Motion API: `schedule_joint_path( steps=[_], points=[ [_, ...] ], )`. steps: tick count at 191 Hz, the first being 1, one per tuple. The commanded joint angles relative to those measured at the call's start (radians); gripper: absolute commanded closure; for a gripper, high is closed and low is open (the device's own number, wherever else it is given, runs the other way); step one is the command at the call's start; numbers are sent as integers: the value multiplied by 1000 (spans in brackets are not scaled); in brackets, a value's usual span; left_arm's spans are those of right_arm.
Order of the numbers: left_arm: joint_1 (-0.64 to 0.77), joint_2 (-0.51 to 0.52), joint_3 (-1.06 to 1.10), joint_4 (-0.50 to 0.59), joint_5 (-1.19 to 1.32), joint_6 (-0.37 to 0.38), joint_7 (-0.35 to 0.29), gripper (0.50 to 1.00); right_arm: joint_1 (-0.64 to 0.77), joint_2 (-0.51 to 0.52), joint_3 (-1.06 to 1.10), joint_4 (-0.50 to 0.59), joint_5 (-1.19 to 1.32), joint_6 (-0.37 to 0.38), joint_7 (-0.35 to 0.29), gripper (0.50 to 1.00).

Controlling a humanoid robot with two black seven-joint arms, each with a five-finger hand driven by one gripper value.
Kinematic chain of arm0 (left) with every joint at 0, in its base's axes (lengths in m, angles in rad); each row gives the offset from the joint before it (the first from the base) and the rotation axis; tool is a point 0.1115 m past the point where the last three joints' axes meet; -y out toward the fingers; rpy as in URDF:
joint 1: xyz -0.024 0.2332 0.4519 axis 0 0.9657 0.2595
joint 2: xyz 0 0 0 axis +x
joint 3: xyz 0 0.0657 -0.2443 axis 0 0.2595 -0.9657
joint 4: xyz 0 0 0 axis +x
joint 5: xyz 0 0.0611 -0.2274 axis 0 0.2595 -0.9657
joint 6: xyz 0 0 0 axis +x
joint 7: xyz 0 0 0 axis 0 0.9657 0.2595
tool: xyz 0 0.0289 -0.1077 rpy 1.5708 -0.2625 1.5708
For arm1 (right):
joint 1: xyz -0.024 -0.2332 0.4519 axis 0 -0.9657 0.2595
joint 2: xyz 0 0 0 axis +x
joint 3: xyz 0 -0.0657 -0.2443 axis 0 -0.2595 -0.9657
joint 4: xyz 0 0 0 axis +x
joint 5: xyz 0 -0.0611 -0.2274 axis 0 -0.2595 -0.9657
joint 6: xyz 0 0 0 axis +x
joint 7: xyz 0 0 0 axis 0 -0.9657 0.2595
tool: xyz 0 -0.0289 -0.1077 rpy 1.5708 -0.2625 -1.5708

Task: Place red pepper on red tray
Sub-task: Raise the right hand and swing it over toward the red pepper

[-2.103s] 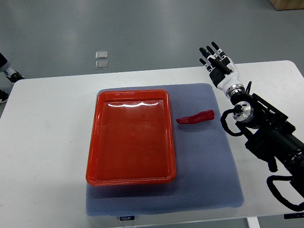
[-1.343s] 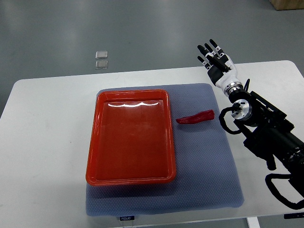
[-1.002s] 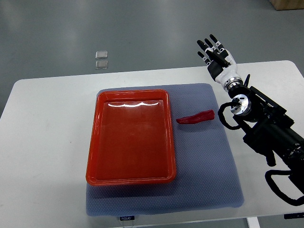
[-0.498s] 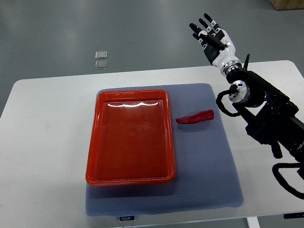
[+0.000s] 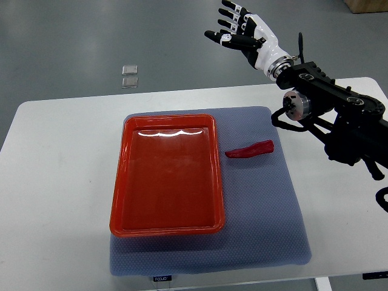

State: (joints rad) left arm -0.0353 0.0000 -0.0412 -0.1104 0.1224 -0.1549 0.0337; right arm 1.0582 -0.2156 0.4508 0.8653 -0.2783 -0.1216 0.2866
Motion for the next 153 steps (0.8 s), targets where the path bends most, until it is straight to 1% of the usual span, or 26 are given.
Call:
schedule_joint_path(
  steps=[1,19,32,54,79,105,132,153],
  points=[
    [0,0,1,0,0,0,0,500,49,-22,-103,12,-2,0,-29,585],
    [0,0,0,0,0,0,0,500,115,-45,-215,32,-7,8,-56,585],
    [0,0,1,0,0,0,0,500,189,-68,-345,54,-9,23,-78,585],
    [0,0,1,0,0,0,0,500,287,-82,-520,77,-32,46,-84,585],
    [0,0,0,0,0,0,0,500,388,-110,-669,90,-131,100,-86,587],
    [0,0,1,0,0,0,0,500,444,-113,-790,113,-281,154,-107,587],
    [0,0,0,0,0,0,0,500,473,-114,-899,127,-392,194,-109,587],
    [0,0,1,0,0,0,0,500,479,-116,-960,146,-470,200,-115,587]
  ],
)
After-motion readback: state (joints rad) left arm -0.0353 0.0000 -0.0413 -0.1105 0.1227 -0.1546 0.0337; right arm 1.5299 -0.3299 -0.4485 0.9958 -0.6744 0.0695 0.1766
